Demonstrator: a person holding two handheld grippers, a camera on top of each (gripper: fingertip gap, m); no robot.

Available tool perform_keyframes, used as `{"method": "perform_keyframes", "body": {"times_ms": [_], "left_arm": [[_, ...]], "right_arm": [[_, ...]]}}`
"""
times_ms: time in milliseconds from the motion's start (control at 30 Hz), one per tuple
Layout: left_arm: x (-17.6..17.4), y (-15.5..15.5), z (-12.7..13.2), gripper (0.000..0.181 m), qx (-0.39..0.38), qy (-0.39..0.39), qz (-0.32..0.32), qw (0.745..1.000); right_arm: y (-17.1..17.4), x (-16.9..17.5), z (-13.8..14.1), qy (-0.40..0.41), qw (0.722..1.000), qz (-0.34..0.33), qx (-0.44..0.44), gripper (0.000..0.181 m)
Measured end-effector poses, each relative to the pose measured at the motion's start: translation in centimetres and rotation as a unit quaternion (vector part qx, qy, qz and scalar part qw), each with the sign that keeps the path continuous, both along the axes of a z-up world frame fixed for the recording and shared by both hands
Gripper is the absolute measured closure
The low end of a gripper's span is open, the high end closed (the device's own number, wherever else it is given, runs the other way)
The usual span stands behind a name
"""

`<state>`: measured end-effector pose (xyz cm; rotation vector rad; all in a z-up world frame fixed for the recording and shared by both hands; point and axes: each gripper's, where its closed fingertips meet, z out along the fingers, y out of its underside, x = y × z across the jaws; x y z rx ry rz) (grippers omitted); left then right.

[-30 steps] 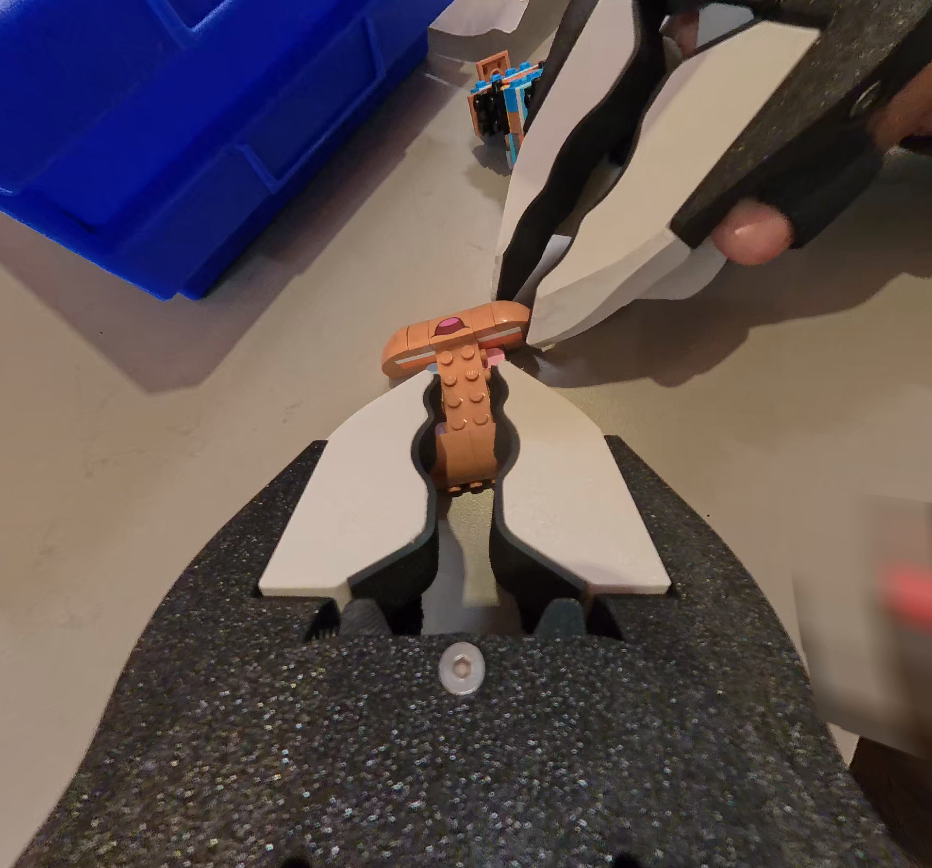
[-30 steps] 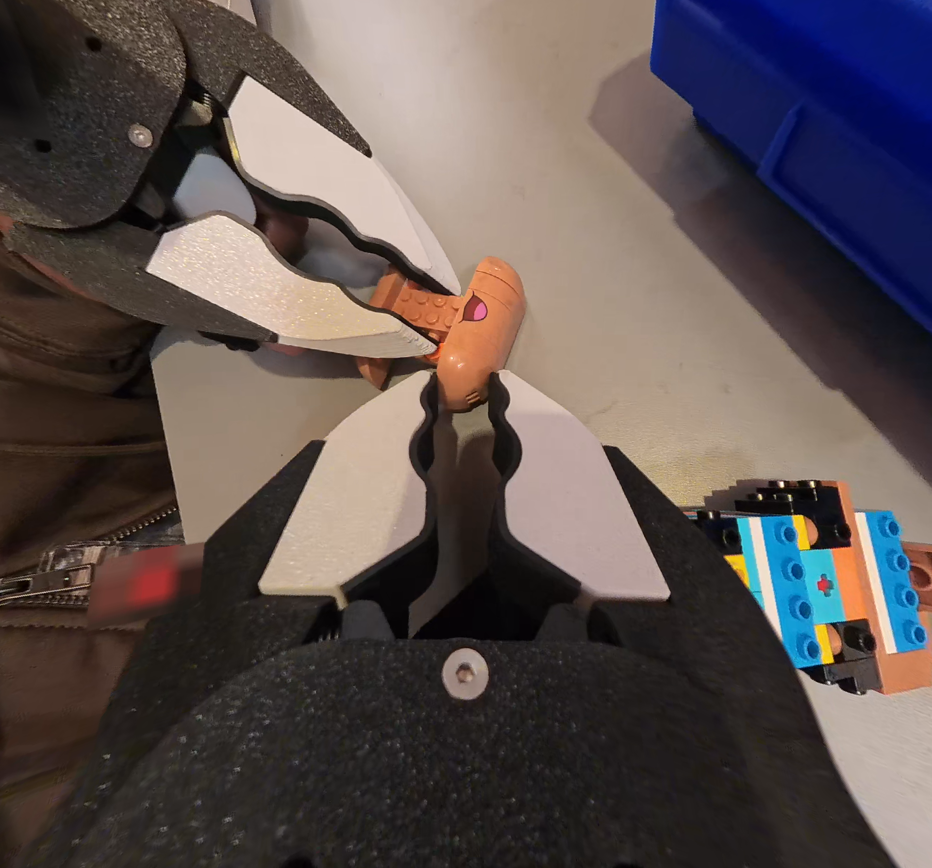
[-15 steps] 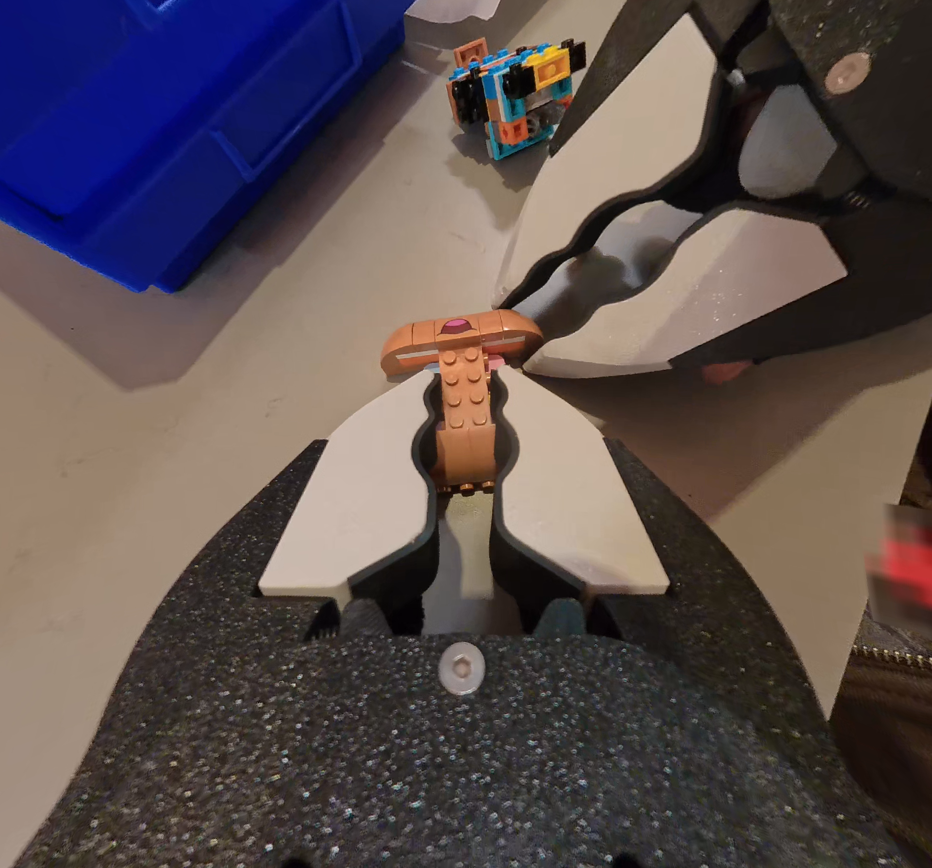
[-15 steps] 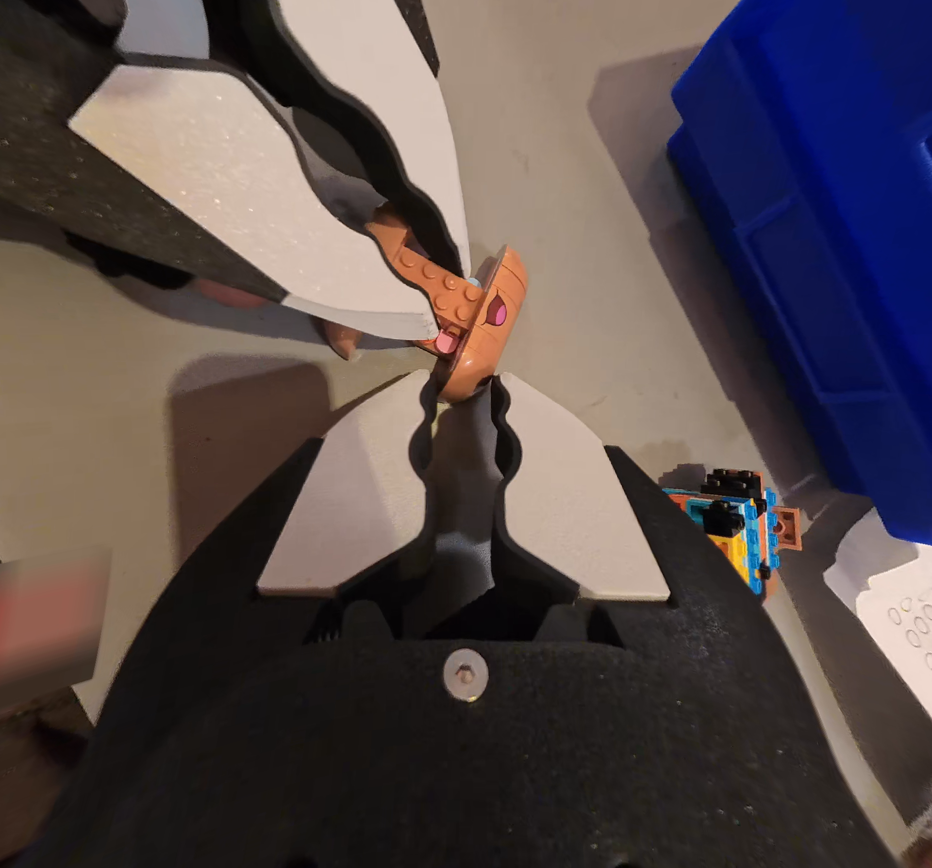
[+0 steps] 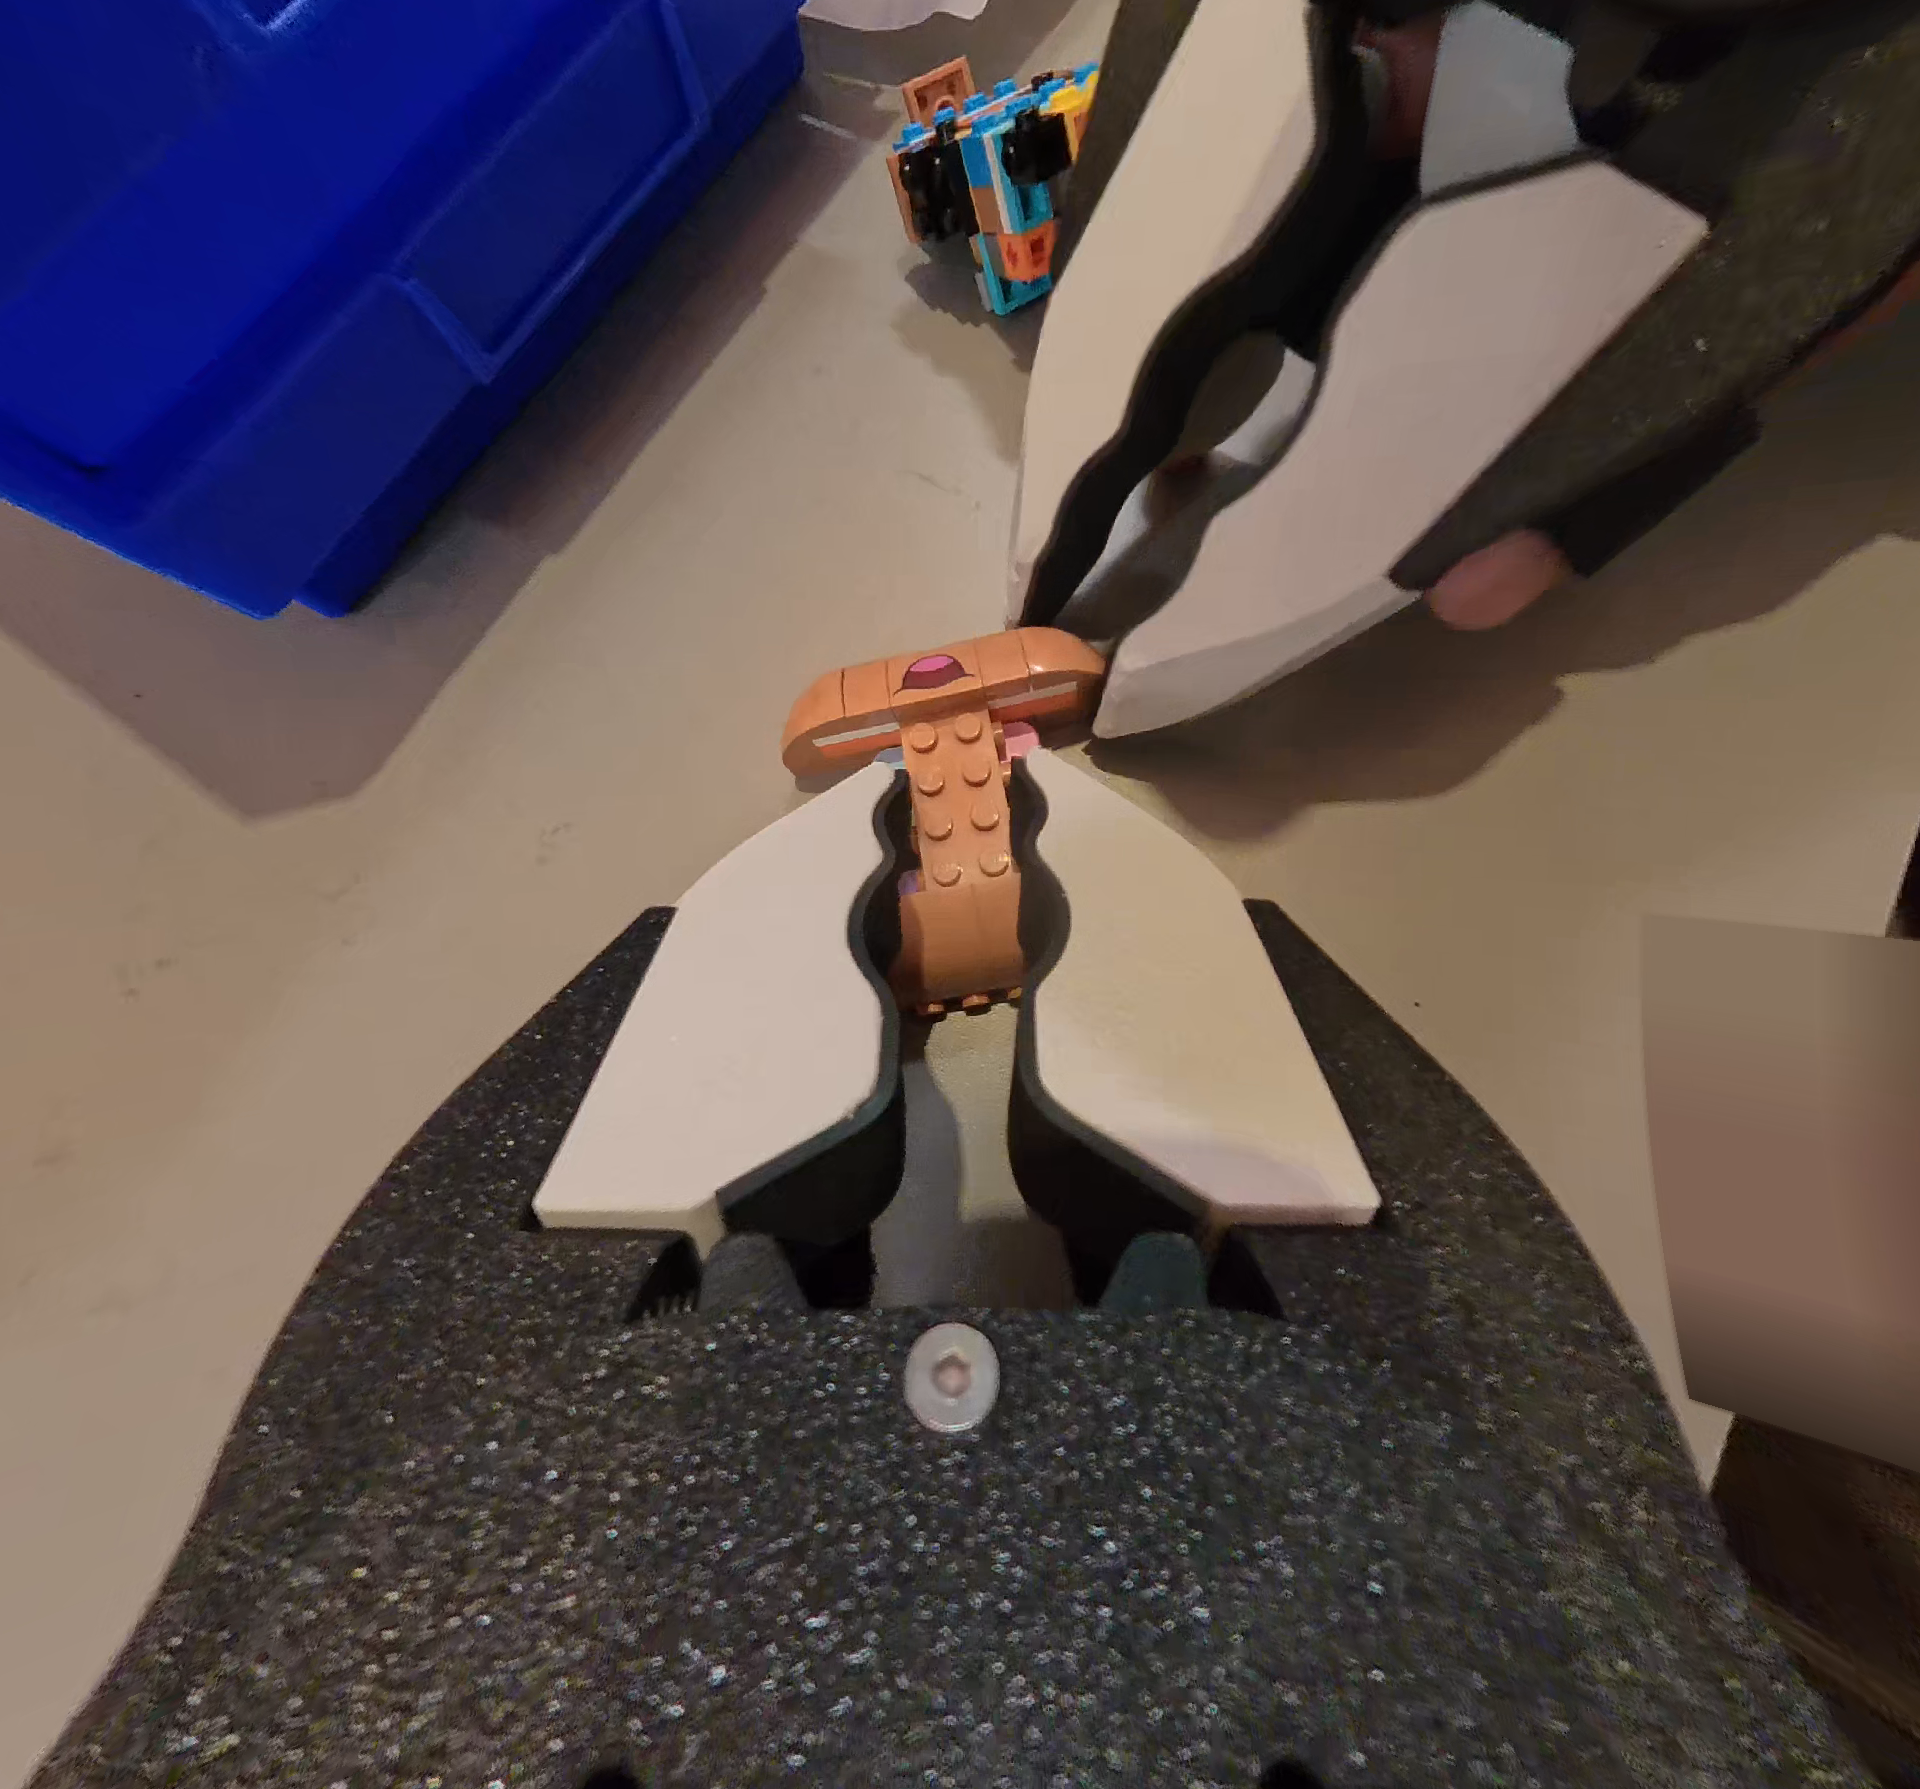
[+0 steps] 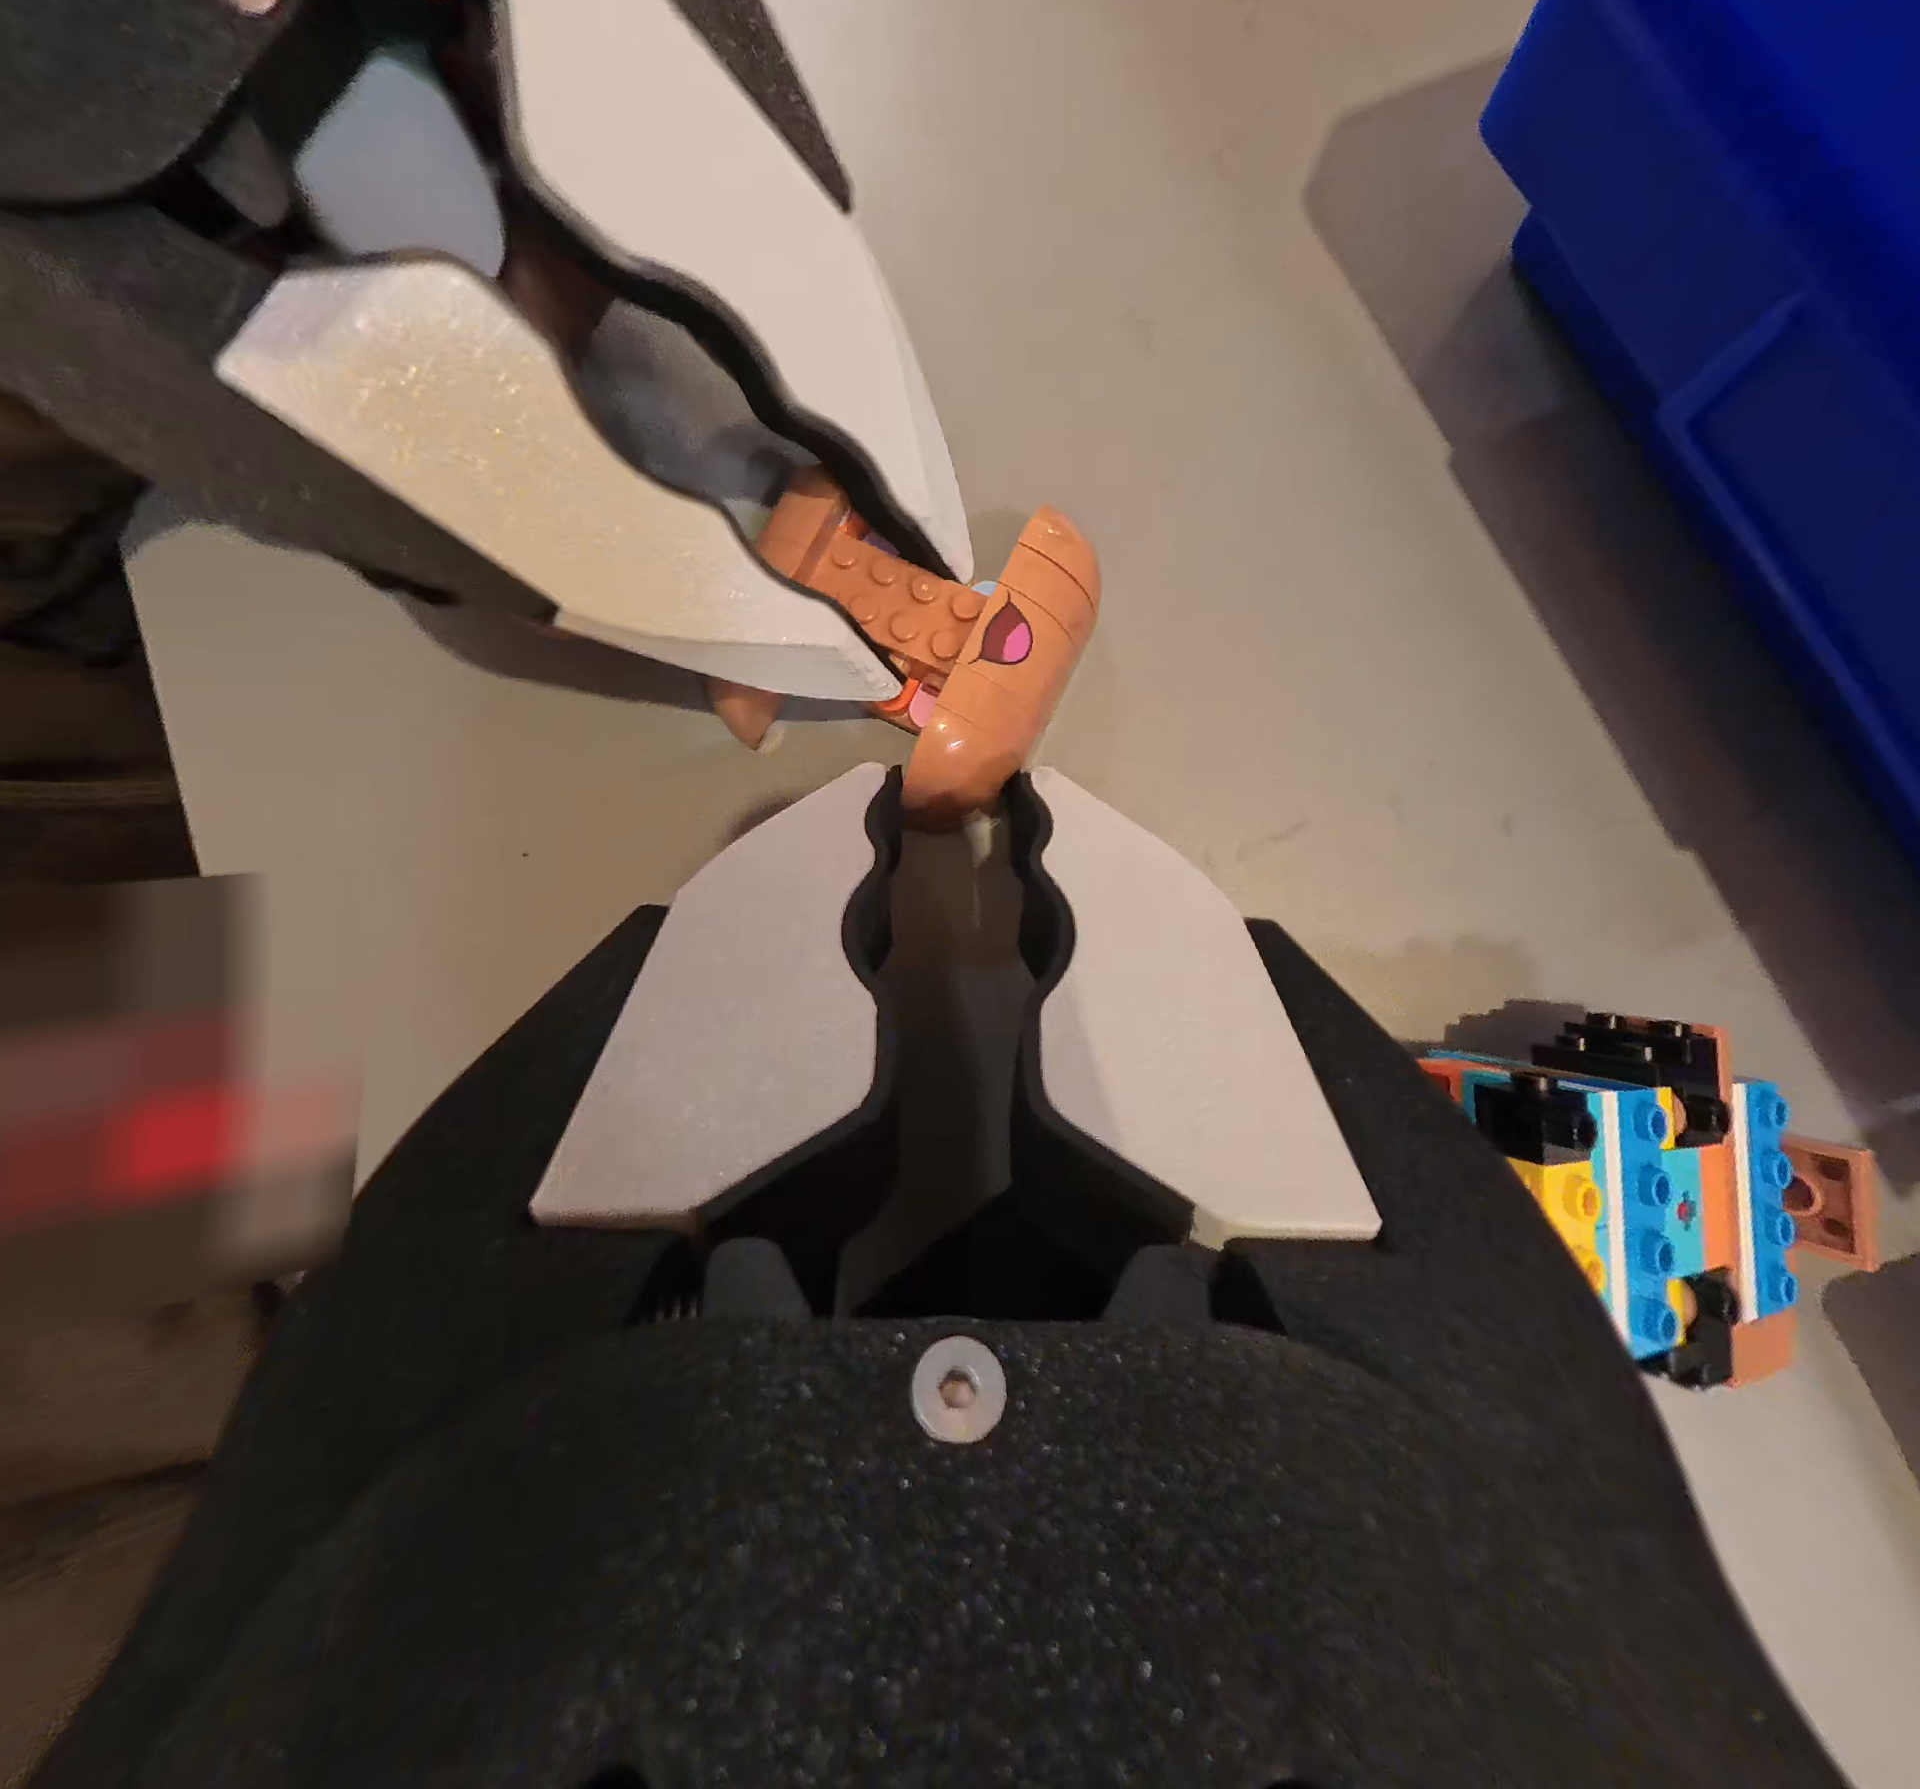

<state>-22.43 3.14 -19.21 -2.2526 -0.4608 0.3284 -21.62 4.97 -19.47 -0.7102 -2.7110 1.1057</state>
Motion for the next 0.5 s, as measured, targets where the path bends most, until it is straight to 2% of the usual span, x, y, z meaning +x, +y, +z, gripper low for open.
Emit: {"method": "perform_keyframes", "body": {"times_ms": [100, 267, 367, 500], "left_arm": [[0.1, 0.0, 0.1, 0.163, 0.011, -0.017, -0.005, 1.0], [0.3, -0.1, 0.7, 0.163, 0.043, -0.036, -0.008, 0.998], [0.6, -0.1, 1.1, 0.164, 0.064, -0.048, -0.016, 0.997], [1.0, 0.1, 1.2, 0.164, 0.072, -0.057, -0.03, 0.995]], "right_arm": [[0.0, 0.3, -0.1, 0.091, 0.994, 0.044, 0.031, 0.157], [0.2, 0.9, 0.8, 0.241, 0.961, 0.096, 0.094, 0.144], [0.2, 0.7, 1.2, 0.319, 0.931, 0.119, 0.134, 0.139], [0.0, 0.3, 1.3, 0.407, 0.882, 0.149, 0.186, 0.144]]}}
